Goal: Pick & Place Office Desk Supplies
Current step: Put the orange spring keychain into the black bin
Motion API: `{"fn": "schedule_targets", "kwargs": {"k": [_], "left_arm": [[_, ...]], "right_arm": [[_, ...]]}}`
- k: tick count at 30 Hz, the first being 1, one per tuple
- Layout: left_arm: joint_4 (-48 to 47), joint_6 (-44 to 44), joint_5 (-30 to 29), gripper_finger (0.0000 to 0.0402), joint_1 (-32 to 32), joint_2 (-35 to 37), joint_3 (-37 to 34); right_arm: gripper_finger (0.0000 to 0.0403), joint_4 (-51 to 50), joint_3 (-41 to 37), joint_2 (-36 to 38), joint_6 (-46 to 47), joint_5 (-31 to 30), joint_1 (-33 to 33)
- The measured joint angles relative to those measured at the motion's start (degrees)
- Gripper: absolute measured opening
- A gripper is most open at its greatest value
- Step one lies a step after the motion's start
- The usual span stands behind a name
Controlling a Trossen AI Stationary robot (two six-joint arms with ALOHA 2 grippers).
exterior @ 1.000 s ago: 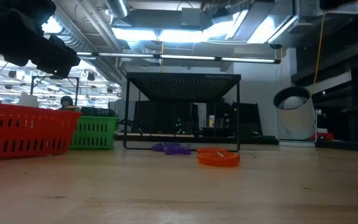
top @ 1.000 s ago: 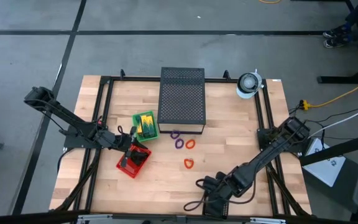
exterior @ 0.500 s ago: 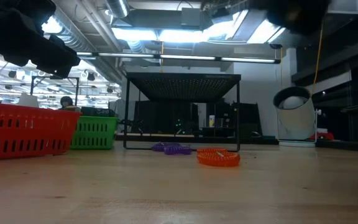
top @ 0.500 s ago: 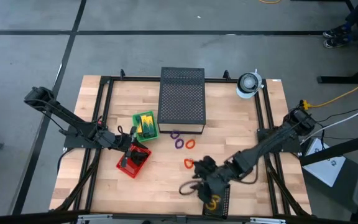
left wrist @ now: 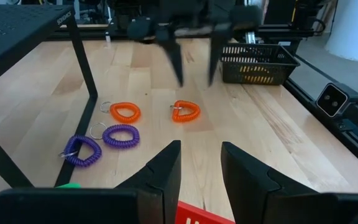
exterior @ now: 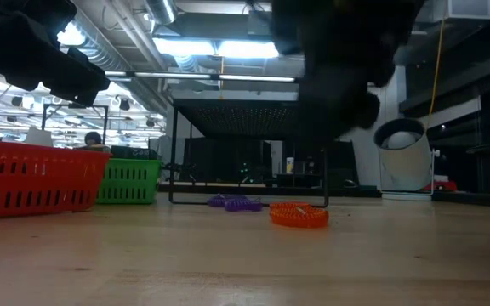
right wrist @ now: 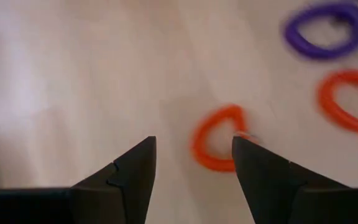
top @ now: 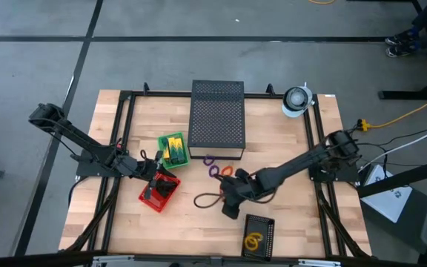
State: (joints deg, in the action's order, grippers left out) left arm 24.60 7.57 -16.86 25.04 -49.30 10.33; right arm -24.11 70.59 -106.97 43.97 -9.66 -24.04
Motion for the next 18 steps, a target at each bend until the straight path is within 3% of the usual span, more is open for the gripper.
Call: {"fn": "schedule_targets", "kwargs": {"k": [18], "left_arm": [[-0.39,0.17,-0.09,0.0109,0.00,0.01,0.00]], "right_arm": [[0.0201,-5.03,0.00,-3.42,5.00,0.09,3.44]]}}
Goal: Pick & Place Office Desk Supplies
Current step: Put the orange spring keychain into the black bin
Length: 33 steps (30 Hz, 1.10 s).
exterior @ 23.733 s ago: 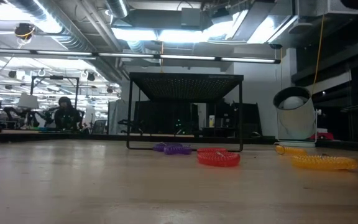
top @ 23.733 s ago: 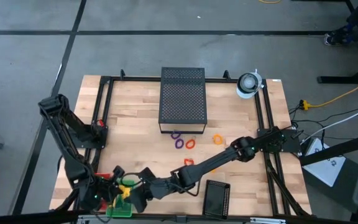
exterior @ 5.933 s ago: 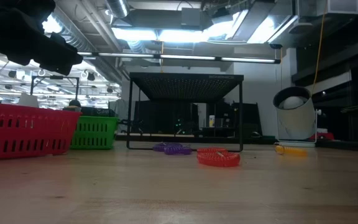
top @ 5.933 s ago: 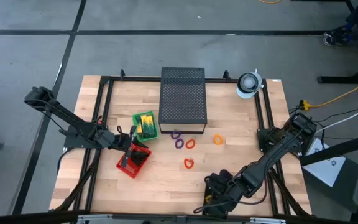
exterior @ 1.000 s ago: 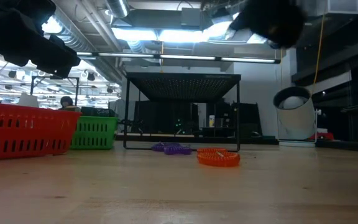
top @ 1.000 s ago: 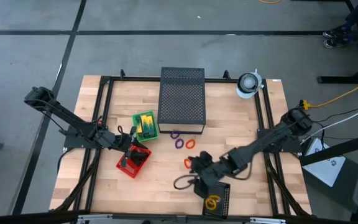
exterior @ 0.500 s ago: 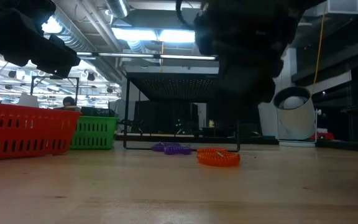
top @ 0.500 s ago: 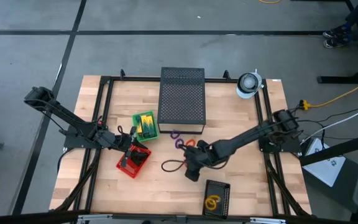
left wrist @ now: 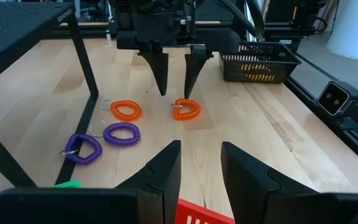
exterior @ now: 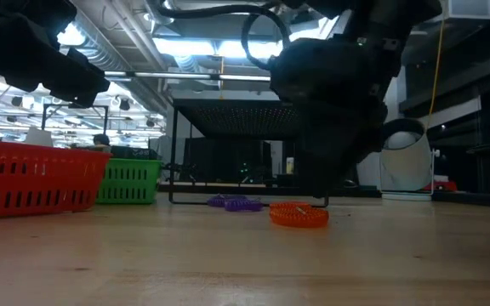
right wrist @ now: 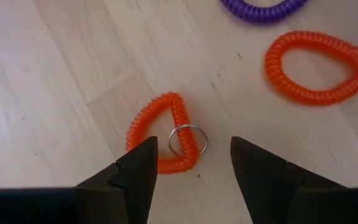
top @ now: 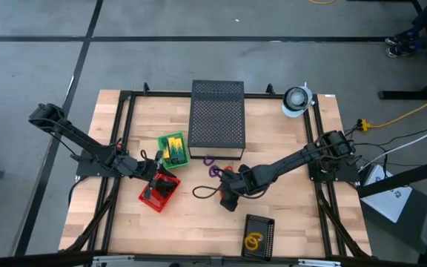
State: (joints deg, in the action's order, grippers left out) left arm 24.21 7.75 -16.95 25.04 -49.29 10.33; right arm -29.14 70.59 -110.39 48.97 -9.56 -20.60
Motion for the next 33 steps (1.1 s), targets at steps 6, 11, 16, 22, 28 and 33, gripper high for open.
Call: {"fn": "schedule_targets", "kwargs": {"k": [6,11,16,22,28,33], "left_arm": [[0.02,0.00,0.02,0.0109,0.00,-0.01,0.00],[0.08,0.04,0.03,0.0109,0.00,0.01,-0.02],[0.18,0.07,0.04,0.0109,-0.01,0.01,-0.02],[0.18,0.07,0.07,0.0109,0.00,0.01,-0.02],[0.02,0.13,0.19,0.0109,-0.02,0.01,-0.02],[0.00,0.63,0.51,0.0109,0.00,0.01,-0.02]], "right_arm": [[0.0197,0.81,0.11,-2.08,2.42,2.08,0.00],[0.0196,-0.11,0.37,-4.26,4.52,2.99,0.00],[0.0164,-0.34,0.22,-3.86,5.86,0.57,-0.13],[0.0021,-0.94,2.26,-2.96,2.05,2.44,-0.09],[0.0012,-1.03,6.74,-2.84,0.04,3.61,-0.66],[0.0007,-3.13,13.04,-2.79,-2.09,3.34,-2.15]]}}
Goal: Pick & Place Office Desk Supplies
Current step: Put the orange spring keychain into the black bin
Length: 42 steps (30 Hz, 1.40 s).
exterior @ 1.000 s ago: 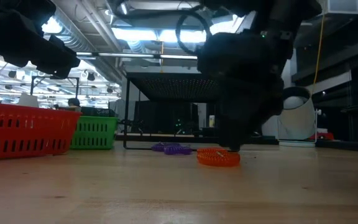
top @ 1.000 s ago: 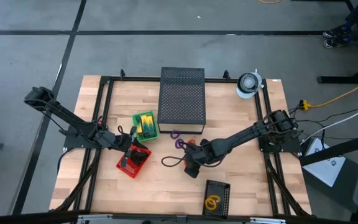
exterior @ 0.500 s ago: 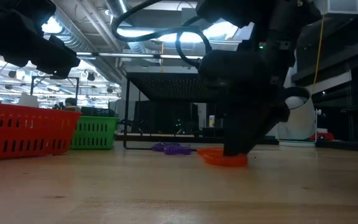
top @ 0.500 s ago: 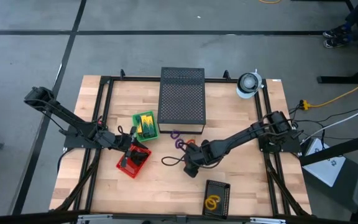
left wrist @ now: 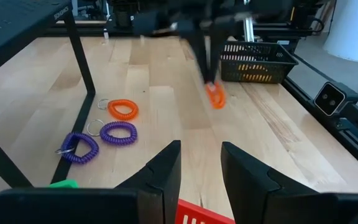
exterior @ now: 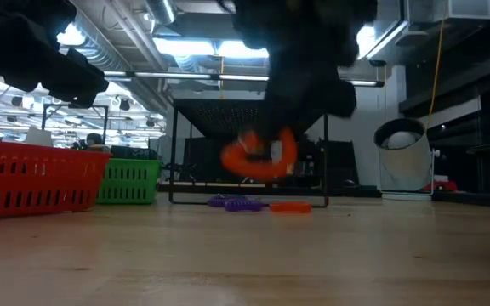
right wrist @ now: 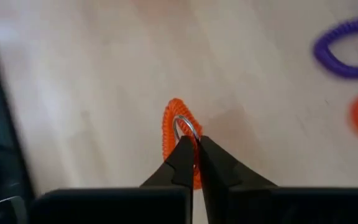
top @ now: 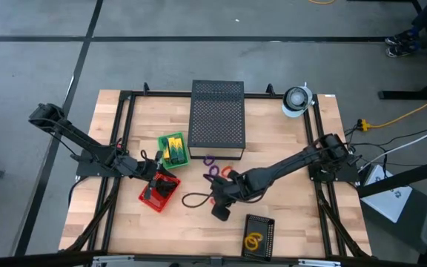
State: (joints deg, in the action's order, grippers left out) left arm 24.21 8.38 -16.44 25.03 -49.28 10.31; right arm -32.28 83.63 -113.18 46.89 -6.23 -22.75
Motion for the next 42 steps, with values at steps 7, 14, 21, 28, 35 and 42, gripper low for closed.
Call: {"fn": "schedule_targets", "kwargs": {"k": [7,14,21,28,35,42], "left_arm": [[-0.02,-0.02,0.17,0.0109,-0.02,0.00,0.00],[-0.13,-0.04,0.20,0.0109,-0.02,0.00,0.00],[-0.11,-0.04,0.20,0.0109,0.00,0.00,0.00],[-0.02,-0.07,0.15,0.0109,0.00,0.00,0.00],[0.00,-0.09,0.10,0.0109,0.00,0.00,0.00],[0.02,-0.09,0.08,0.0109,-0.02,0.00,0.00]], "right_arm": [[0.0007,-10.46,10.99,0.14,-0.69,-0.84,-3.49],[0.0007,-22.37,18.46,0.25,6.75,-0.57,-9.57],[0.0006,-30.61,18.82,0.10,20.19,2.91,-16.45],[0.0006,-31.60,14.47,-0.01,29.91,3.67,-20.80],[0.0024,-22.25,3.97,-0.07,33.64,7.26,-21.35],[0.0150,-22.38,0.87,-0.01,32.96,9.06,-21.20]]}}
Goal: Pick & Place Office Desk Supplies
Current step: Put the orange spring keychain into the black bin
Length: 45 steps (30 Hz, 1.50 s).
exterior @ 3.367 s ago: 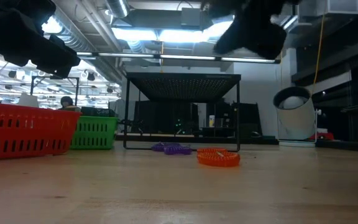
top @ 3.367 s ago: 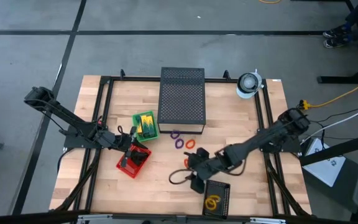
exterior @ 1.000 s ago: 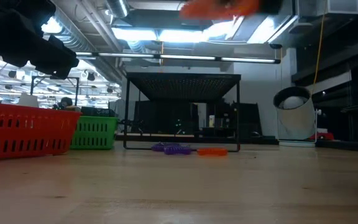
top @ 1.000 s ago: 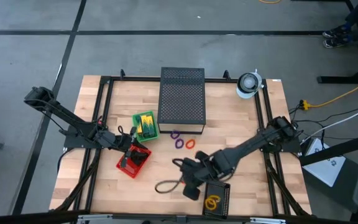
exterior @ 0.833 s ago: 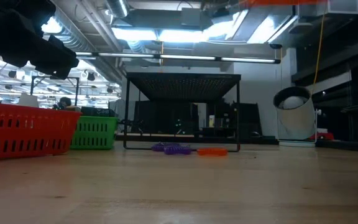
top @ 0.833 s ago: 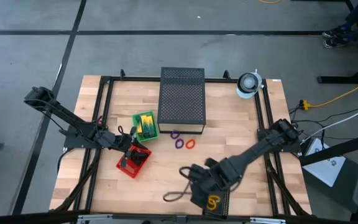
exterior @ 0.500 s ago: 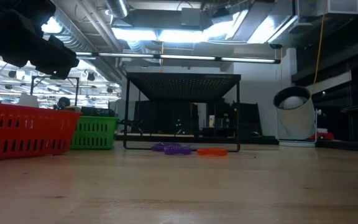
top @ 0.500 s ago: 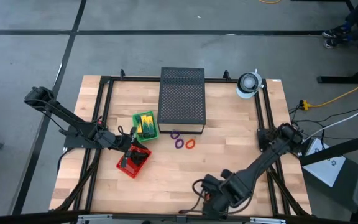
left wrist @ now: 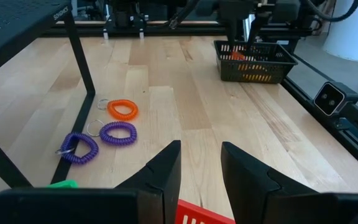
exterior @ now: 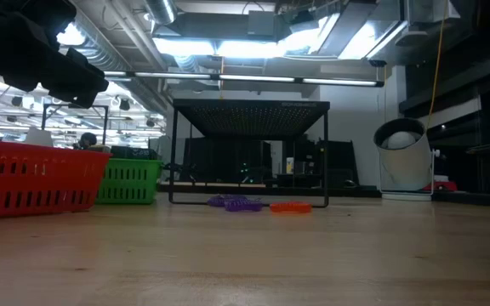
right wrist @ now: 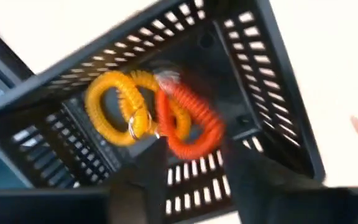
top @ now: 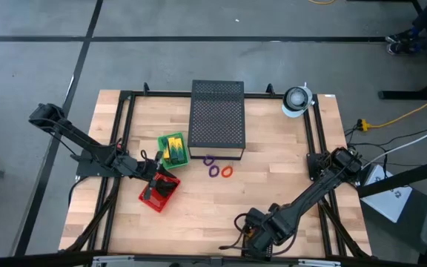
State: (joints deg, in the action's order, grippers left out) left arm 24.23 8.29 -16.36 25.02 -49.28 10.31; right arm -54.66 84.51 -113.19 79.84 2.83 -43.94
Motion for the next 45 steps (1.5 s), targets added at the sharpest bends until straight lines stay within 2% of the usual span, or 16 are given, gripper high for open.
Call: {"fn": "schedule_targets", "kwargs": {"k": [3,6,9,13,15,19,21,24,33,39,45], "left_arm": [[-0.02,0.00,0.00,0.0109,0.01,0.00,0.02],[-0.02,-0.13,-0.02,0.0109,0.00,0.00,0.02],[0.00,-0.13,-0.02,0.0109,0.00,0.00,0.02],[0.20,-0.13,-0.03,0.0109,0.02,0.00,0.04],[0.45,-0.12,-0.04,0.0109,0.02,0.00,0.04],[0.79,-0.13,-0.04,0.0109,0.01,0.00,0.04],[0.90,-0.37,-0.05,0.0109,0.01,0.00,0.07],[1.14,-0.39,-0.04,0.0109,0.02,-0.02,0.07],[1.23,-0.55,0.09,0.0109,0.00,0.00,0.07],[1.08,-0.55,0.95,0.0109,0.00,-0.02,0.07],[0.50,-0.08,1.09,0.0109,0.00,-0.01,0.07]], "right_arm": [[0.0196,-0.52,0.41,1.30,-0.16,1.25,0.22],[0.0222,-1.29,2.45,3.03,-0.94,-1.22,0.32],[0.0229,-2.20,5.34,5.16,-2.76,-7.88,0.74],[0.0219,-2.77,9.37,6.19,-6.56,-20.57,2.68],[0.0210,-2.21,10.74,6.19,-11.81,-23.90,4.47],[0.0191,-0.34,10.80,4.66,-35.00,-29.05,7.55],[0.0184,-1.09,10.78,3.66,-42.98,-29.90,9.59],[0.0179,-2.79,10.78,2.31,-48.89,-28.82,13.44],[0.0184,-2.35,10.75,-2.84,-63.44,-18.59,23.59],[0.0184,-1.81,10.74,-6.65,-68.38,-13.77,28.25],[0.0184,-1.57,10.20,-9.93,-72.16,-11.54,31.05]]}}
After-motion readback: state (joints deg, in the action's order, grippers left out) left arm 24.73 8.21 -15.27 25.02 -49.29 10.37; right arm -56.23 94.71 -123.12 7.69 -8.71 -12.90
